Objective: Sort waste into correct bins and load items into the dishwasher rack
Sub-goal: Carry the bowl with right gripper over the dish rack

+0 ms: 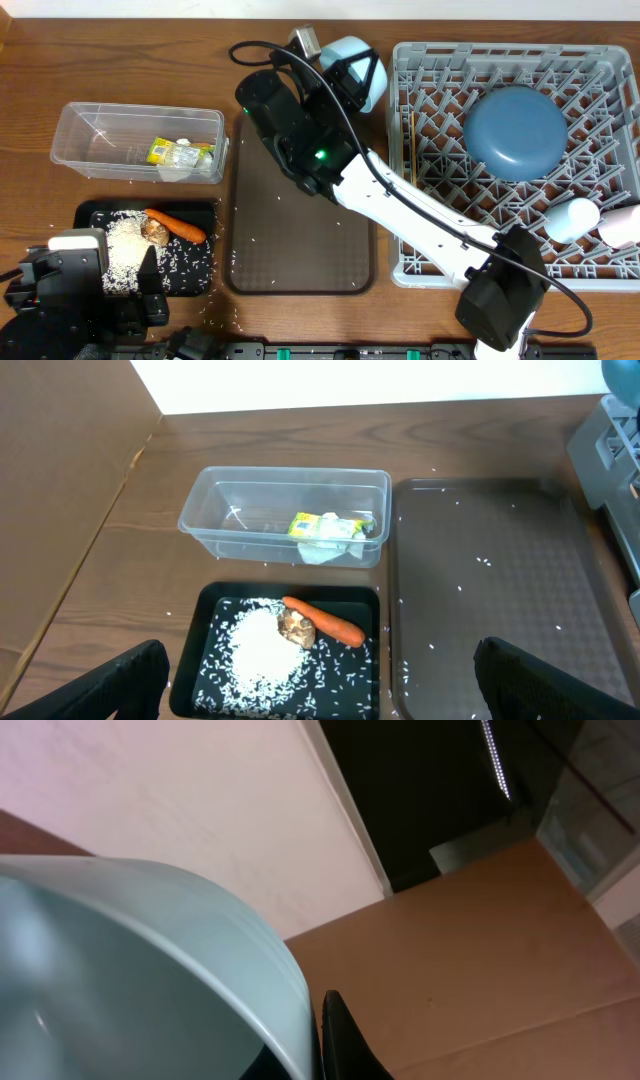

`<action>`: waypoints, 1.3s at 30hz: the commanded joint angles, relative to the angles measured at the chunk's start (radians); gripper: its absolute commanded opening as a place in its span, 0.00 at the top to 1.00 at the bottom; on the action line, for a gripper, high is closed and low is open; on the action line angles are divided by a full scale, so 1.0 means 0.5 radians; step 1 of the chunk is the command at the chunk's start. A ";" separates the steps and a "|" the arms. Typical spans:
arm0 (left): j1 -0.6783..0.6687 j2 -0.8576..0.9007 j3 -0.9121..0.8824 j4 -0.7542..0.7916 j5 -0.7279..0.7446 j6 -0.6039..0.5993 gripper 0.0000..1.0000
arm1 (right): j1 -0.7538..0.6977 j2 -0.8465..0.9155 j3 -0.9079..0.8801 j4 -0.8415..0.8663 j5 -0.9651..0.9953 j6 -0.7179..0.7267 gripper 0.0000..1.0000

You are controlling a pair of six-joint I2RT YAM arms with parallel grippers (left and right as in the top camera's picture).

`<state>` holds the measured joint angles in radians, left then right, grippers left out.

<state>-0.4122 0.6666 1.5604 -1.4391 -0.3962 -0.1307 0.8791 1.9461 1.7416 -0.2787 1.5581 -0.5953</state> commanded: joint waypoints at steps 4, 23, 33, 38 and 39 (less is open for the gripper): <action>0.012 0.003 0.018 -0.002 -0.018 -0.017 0.02 | -0.073 0.007 -0.155 -0.024 -0.045 0.037 0.99; 0.012 0.004 0.018 -0.002 -0.018 -0.017 0.02 | -0.463 0.005 -0.163 -1.048 -0.609 0.848 0.99; 0.012 0.003 0.018 -0.002 -0.018 -0.017 0.02 | -0.574 0.005 -0.147 -1.808 -0.787 1.855 0.99; 0.012 0.003 0.018 -0.002 -0.018 -0.017 0.02 | -0.716 0.005 -0.143 -2.133 -1.065 2.300 0.99; 0.012 0.003 0.018 -0.002 -0.018 -0.017 0.02 | -0.748 0.005 -0.143 -2.168 -1.106 2.354 0.99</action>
<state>-0.4122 0.6666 1.5604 -1.4387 -0.3962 -0.1307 0.5495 1.9461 1.6585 -1.3342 1.0836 0.3573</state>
